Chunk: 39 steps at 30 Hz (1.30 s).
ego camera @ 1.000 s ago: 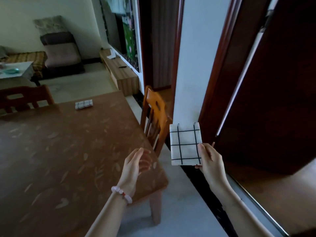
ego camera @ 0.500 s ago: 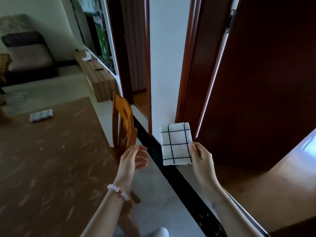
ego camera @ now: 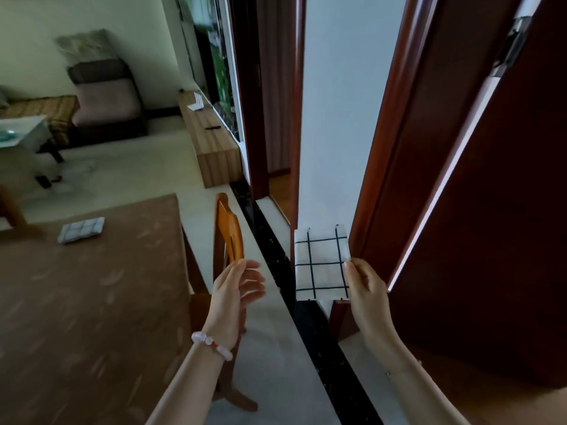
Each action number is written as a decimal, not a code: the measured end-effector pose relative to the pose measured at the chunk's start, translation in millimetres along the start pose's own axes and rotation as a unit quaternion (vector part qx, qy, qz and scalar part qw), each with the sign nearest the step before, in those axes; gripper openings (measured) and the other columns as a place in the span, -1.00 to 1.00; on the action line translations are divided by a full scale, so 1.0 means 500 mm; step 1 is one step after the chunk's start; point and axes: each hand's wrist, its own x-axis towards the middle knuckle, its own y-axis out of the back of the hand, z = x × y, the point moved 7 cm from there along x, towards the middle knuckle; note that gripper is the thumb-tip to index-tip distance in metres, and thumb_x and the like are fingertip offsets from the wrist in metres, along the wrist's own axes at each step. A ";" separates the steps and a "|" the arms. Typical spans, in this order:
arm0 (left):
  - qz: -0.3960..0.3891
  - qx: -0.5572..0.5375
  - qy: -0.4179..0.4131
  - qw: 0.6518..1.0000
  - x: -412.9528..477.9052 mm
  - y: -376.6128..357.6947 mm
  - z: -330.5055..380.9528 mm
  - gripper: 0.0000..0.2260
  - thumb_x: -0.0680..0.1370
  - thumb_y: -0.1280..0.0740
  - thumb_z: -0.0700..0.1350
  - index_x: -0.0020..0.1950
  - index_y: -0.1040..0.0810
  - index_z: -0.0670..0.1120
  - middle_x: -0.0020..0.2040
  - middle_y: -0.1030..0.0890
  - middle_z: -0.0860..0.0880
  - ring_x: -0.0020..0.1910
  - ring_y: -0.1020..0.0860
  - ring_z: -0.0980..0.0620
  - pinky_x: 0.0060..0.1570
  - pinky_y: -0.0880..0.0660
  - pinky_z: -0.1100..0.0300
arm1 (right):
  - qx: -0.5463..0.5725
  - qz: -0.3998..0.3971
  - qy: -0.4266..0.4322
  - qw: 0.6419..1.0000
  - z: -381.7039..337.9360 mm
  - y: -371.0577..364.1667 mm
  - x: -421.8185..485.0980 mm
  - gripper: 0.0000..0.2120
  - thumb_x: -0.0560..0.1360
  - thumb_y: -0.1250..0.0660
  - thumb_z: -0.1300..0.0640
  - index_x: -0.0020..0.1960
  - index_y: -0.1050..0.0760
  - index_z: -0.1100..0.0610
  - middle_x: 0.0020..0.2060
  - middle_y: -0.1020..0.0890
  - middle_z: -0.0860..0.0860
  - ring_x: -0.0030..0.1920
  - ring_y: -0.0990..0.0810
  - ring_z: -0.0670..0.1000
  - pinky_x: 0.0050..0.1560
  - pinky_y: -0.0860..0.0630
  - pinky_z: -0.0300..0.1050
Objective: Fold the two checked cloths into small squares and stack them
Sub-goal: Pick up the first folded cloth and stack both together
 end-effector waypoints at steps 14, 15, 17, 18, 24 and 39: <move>0.175 -0.059 -0.047 0.982 0.280 -0.071 -0.002 -0.75 0.60 -0.17 -0.10 -0.11 -0.56 -0.21 -0.35 -0.59 -0.06 -0.33 -0.57 0.02 -0.23 -0.52 0.15 | -0.007 -0.173 -0.015 0.985 0.077 -0.115 0.443 -0.77 0.58 -0.20 0.03 0.05 -0.57 0.12 -0.12 -0.66 0.04 -0.04 -0.61 0.01 0.11 -0.53 0.10; 0.190 -0.059 -0.049 0.979 0.297 -0.077 -0.001 -0.75 0.61 -0.17 -0.11 -0.11 -0.56 -0.21 -0.34 -0.59 -0.07 -0.32 -0.56 0.00 -0.22 -0.51 0.13 | -0.008 -0.182 -0.019 0.983 0.079 -0.122 0.474 -0.77 0.58 -0.20 0.03 0.06 -0.56 0.11 -0.10 -0.66 0.03 -0.02 -0.61 0.01 0.12 -0.52 0.11; 0.218 -0.042 -0.060 0.973 0.323 -0.082 0.005 -0.75 0.61 -0.15 -0.11 -0.10 -0.56 -0.21 -0.31 -0.60 -0.09 -0.30 -0.56 -0.02 -0.20 -0.51 0.10 | -0.003 -0.207 -0.029 0.978 0.086 -0.144 0.527 -0.79 0.58 -0.20 0.03 0.07 -0.56 0.09 -0.06 -0.65 0.02 0.01 -0.60 0.01 0.15 -0.51 0.13; 0.235 -0.033 -0.067 0.969 0.333 -0.082 0.011 -0.75 0.62 -0.14 -0.11 -0.08 -0.55 -0.21 -0.30 -0.60 -0.09 -0.29 -0.56 -0.01 -0.19 -0.52 0.11 | 0.000 -0.221 -0.034 0.975 0.088 -0.159 0.547 -0.81 0.58 -0.20 0.04 0.05 -0.56 0.06 -0.06 -0.65 0.02 0.02 -0.60 0.02 0.15 -0.51 0.12; 0.318 -0.057 -0.080 0.943 0.403 -0.033 0.027 -0.77 0.61 -0.16 -0.14 -0.01 -0.54 -0.24 -0.25 -0.61 -0.11 -0.29 -0.57 0.01 -0.27 -0.53 0.20 | 0.015 -0.280 -0.071 0.957 0.112 -0.280 0.642 -0.85 0.58 -0.21 0.08 -0.05 -0.56 0.02 -0.09 -0.62 0.18 -0.05 -0.59 0.12 0.11 -0.52 0.19; 0.385 -0.099 -0.095 0.912 0.798 0.251 0.161 -0.78 0.59 -0.14 -0.15 -0.05 -0.53 -0.23 -0.25 -0.62 -0.13 -0.31 -0.59 0.00 -0.32 -0.56 0.23 | 0.053 -0.367 -0.133 0.919 0.072 -0.796 0.951 -0.77 0.57 -0.22 0.12 -0.19 -0.60 0.05 -0.21 -0.67 0.07 -0.11 -0.63 0.12 -0.03 -0.58 0.15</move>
